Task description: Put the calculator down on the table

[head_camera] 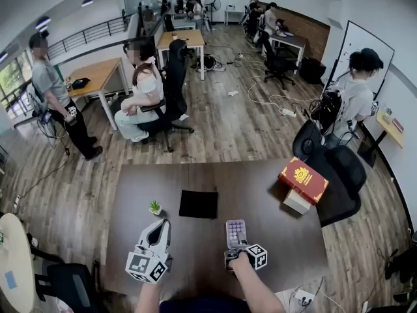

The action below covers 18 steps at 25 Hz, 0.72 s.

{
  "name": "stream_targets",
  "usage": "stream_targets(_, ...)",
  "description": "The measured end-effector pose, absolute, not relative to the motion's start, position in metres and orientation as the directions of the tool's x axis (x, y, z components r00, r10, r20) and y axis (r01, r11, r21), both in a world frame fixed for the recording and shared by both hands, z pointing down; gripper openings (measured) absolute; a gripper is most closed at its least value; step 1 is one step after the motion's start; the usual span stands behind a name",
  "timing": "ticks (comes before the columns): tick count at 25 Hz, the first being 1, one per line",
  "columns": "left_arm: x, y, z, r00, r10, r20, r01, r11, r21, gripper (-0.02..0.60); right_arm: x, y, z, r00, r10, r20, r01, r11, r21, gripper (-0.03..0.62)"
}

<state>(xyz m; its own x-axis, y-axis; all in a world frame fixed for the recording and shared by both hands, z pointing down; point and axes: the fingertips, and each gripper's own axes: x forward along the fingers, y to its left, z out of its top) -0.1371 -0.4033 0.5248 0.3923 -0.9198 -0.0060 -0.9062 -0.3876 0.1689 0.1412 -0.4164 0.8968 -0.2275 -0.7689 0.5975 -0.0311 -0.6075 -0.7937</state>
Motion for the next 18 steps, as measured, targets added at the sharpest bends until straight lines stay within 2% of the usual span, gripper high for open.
stream_targets(7,-0.138,-0.398,0.524,0.391,-0.92,-0.005,-0.906,-0.386,0.176,-0.005,0.15,-0.415,0.878,-0.215,-0.793,0.57,-0.04,-0.576,-0.816,0.512)
stream_targets(18,-0.13,-0.396,0.524,0.41,-0.912,-0.007,-0.897,-0.404,0.179,-0.005,0.166,-0.433,0.808,-0.196,-0.891,0.409,0.029,-0.423,-0.906,0.514)
